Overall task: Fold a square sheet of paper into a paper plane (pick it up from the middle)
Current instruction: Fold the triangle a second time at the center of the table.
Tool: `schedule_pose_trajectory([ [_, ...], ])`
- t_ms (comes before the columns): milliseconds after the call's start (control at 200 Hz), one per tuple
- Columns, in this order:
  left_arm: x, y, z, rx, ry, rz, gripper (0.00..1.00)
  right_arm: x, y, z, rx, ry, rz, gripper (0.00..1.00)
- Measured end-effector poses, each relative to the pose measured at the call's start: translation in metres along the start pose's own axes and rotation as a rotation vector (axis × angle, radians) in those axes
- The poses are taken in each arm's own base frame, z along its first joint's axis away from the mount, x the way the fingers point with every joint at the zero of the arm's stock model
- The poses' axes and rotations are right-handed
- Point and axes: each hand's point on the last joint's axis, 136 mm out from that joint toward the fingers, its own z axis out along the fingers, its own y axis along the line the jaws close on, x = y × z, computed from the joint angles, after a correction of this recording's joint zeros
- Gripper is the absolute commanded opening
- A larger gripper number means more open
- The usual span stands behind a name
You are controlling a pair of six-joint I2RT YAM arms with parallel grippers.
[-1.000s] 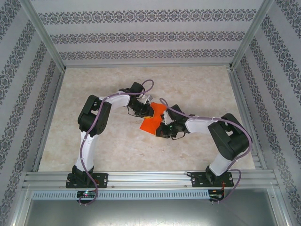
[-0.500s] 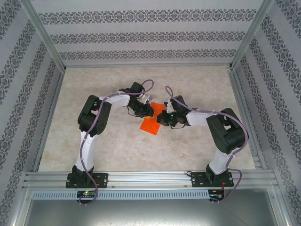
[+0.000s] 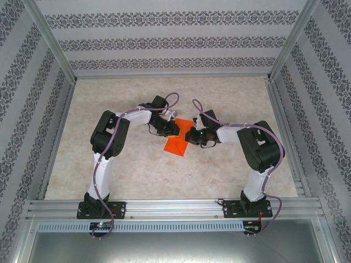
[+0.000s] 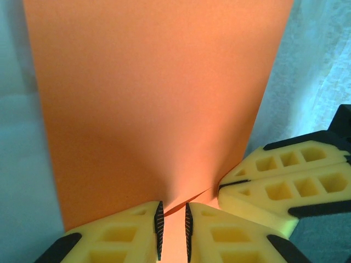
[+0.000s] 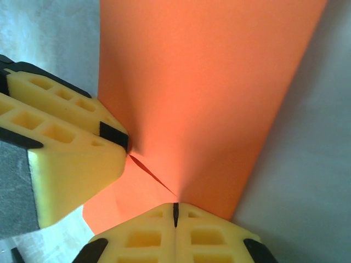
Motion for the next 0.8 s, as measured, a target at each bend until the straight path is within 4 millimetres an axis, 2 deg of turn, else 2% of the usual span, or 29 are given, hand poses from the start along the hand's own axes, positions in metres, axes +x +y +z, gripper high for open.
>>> schedule_pose_trajectory([
  [105, 0.0, -0.001, 0.0, 0.003, 0.0, 0.001, 0.24, -0.004, -0.005, -0.008, 0.03, -0.02, 0.002, 0.07],
  [320, 0.0, -0.002, 0.0, 0.01, 0.0, -0.001, 0.25, -0.014, 0.001, -0.025, 0.008, -0.067, -0.005, 0.19],
  [460, -0.001, -0.003, -0.001, 0.013, 0.0, -0.012, 0.27, -0.013, 0.005, -0.025, -0.015, -0.056, -0.007, 0.25],
  [799, -0.004, -0.006, -0.003, 0.012, -0.012, -0.029, 0.33, -0.011, 0.005, -0.011, -0.042, -0.001, -0.002, 0.3],
])
